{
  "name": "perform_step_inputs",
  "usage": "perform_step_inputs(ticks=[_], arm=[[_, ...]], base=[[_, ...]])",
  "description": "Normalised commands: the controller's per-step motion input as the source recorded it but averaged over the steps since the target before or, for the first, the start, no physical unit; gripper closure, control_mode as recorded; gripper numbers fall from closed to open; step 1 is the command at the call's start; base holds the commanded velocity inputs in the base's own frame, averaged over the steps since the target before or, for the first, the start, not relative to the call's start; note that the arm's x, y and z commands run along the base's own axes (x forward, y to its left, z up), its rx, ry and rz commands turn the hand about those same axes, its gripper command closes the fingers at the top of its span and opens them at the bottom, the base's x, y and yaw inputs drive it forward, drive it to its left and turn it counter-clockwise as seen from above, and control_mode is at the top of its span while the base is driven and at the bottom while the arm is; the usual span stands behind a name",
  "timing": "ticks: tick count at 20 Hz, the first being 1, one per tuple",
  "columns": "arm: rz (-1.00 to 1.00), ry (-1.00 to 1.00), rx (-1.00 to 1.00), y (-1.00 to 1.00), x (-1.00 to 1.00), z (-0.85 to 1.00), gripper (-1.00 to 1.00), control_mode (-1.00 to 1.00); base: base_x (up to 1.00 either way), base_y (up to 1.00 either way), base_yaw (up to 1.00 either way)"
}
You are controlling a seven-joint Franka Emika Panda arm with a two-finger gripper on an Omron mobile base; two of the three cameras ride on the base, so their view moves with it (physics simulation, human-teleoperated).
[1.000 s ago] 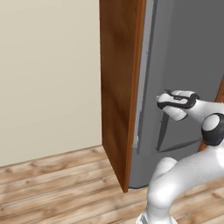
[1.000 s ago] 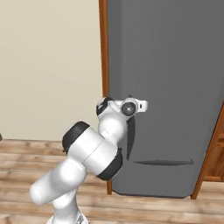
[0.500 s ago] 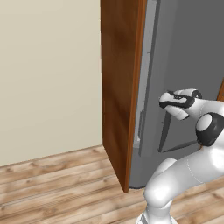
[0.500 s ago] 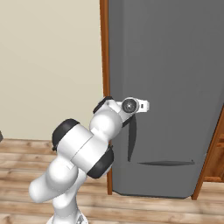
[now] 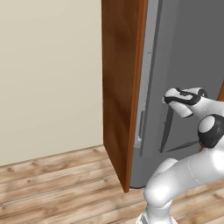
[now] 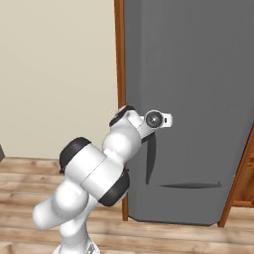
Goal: Retrieve the chicken drumstick from the fridge and place it on the saucepan with marinade on the stove.
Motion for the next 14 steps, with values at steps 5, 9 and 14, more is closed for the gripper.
perform_step_inputs(ticks=[5, 9, 14], arm=[[0.09, 0.00, 0.04, -1.00, -0.23, 0.00, 1.00, -1.00], [0.08, 0.00, 0.04, -0.99, -0.34, 0.00, 1.00, -1.00], [0.05, 0.08, 0.01, -0.74, -0.22, 0.01, 1.00, -1.00]], base=[[0.00, 0.00, 0.00], [0.00, 0.00, 0.00], [0.00, 0.00, 0.00]])
